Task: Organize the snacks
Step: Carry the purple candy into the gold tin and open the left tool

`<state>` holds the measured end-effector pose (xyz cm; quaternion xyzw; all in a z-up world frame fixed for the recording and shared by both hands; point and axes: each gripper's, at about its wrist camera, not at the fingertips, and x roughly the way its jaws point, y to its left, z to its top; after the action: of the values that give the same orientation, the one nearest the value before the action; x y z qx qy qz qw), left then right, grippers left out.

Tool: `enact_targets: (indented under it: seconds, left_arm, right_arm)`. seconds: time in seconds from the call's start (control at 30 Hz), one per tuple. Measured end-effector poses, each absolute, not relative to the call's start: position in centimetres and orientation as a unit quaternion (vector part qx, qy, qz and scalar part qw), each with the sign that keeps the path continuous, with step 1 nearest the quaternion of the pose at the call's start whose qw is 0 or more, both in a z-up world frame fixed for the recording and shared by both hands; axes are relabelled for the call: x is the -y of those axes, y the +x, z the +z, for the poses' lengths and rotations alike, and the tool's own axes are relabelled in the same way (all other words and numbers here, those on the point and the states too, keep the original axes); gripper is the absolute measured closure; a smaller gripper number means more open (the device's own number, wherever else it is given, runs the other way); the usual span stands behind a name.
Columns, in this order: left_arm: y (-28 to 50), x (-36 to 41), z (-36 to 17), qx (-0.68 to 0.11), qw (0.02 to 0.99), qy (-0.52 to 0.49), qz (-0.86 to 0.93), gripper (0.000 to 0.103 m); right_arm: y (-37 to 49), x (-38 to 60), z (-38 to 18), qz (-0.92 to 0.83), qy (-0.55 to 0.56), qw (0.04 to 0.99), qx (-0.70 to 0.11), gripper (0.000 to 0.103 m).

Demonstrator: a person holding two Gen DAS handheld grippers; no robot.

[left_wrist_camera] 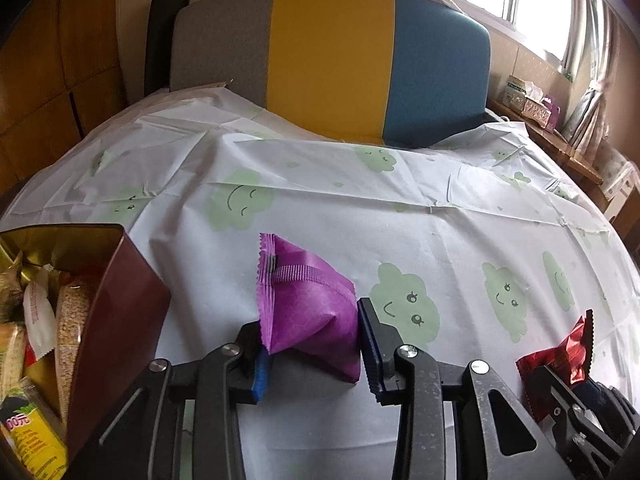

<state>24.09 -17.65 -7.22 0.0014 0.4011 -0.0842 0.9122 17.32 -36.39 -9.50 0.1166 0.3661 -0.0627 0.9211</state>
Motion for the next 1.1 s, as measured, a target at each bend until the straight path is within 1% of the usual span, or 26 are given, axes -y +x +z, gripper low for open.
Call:
enact_targets:
  seconds: [0.23, 0.6, 0.93, 1.1]
  left_arm:
    - [22.3, 17.7, -6.5, -0.396, 0.913, 0.015, -0.095, 0.066]
    - [19.2, 16.8, -4.4, -0.391, 0.915, 0.007, -0.102, 0.066]
    - [16.3, 14.0, -1.2, -0.378, 0.918, -0.016, -0.119, 0.066]
    - [15.7, 10.5, 0.3, -0.381, 0.916, -0.042, -0.119, 0.065]
  right_arm:
    - [17.0, 36.5, -9.7, -0.061, 0.121, 0.922, -0.363, 0.060]
    - [17.0, 36.4, -9.7, -0.061, 0.120, 0.922, -0.363, 0.060]
    - [17.0, 36.5, -9.7, -0.061, 0.120, 0.922, -0.363, 0.060]
    - [16.9, 36.5, -9.7, -0.061, 0.121, 0.922, -0.363, 0.060]
